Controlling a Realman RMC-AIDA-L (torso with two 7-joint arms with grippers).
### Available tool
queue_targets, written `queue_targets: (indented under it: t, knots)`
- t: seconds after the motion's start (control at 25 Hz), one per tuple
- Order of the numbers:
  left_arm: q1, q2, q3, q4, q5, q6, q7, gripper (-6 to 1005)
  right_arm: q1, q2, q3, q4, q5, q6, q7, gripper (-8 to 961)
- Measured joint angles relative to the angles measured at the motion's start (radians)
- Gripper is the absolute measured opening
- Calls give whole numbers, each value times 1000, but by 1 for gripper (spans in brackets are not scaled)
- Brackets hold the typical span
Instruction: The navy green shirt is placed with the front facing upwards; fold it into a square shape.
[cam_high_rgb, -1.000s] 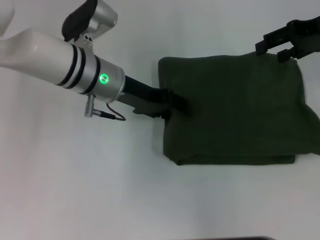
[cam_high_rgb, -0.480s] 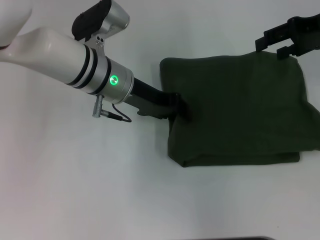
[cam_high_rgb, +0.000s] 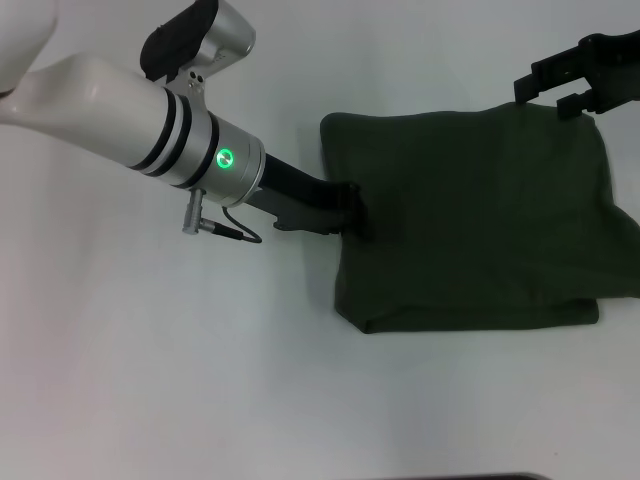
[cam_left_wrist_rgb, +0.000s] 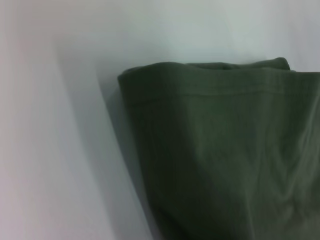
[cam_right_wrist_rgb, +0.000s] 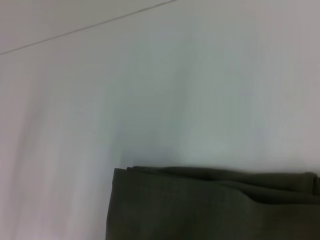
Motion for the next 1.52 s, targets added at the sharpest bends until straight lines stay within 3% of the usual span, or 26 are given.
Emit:
queue_targets:
  t: [0.2,0.44,0.68,1.08,1.52]
  knots:
    - [12,5,-16,-1,-2,6,4,111,-1,-2,3,-2,0,-1,0,822]
    - [93,34,-66,-72,-1,49,-4,101,-3,-6,9,2,0,-1,0,822]
    - [180,79,-149,-134,5,113,-7,100,1,-11,9,4,0,0,2,822]
    - [275,130,-202,-159,6,142,-20,98,5,-17,9,4,0,-2,8,822]
    - [322,133,-270,-193,10,172,11,116,9,-17,9,5,0,-2,10,823]
